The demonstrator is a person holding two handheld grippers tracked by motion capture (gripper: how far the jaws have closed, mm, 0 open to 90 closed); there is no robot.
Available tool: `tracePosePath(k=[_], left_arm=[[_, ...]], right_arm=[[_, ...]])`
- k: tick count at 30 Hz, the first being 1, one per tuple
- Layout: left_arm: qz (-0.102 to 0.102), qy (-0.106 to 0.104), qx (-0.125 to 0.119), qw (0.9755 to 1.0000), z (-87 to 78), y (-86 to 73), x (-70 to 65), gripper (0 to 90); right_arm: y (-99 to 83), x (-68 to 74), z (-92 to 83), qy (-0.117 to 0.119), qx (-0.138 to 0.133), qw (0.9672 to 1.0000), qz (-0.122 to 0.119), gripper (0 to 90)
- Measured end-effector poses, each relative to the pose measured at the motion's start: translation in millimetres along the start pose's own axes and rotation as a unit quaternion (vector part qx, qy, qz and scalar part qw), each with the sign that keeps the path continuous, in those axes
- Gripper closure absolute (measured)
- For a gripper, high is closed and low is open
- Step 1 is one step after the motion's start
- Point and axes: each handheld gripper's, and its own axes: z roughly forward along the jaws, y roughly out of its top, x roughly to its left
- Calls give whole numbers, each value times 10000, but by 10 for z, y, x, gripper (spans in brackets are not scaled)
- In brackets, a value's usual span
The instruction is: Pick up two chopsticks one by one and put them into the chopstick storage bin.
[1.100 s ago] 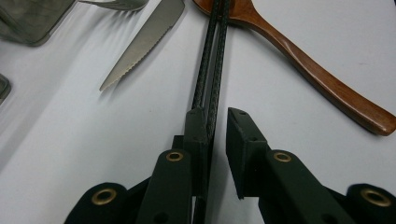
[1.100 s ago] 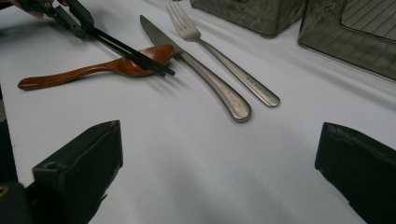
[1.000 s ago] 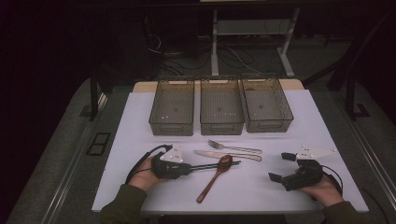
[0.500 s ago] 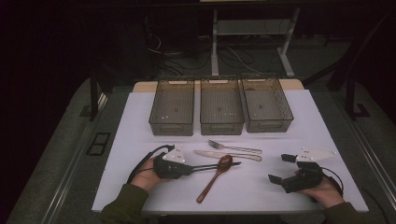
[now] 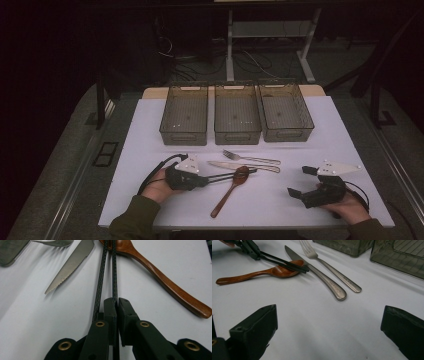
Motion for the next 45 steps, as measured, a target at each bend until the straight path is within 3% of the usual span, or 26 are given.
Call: tracePosePath(k=[9,15,25,45], left_arm=[[-25,-43,-171,9998,-72,53,-9,849],[-196,-65,-232,9995,-100,82,-3,850],[-299,-97,-476,9984,-205,137,-19,852],[-556,244,-712,9956,-349,251,74,851]], right_arm=[[9,-4,14,-57,-46,10000,11,4],[12,-12,15,-70,-68,9999,28,4],[20,-24,18,-83,-90,9999,35,4],[39,-22,48,-26,-90,10000,28,4]])
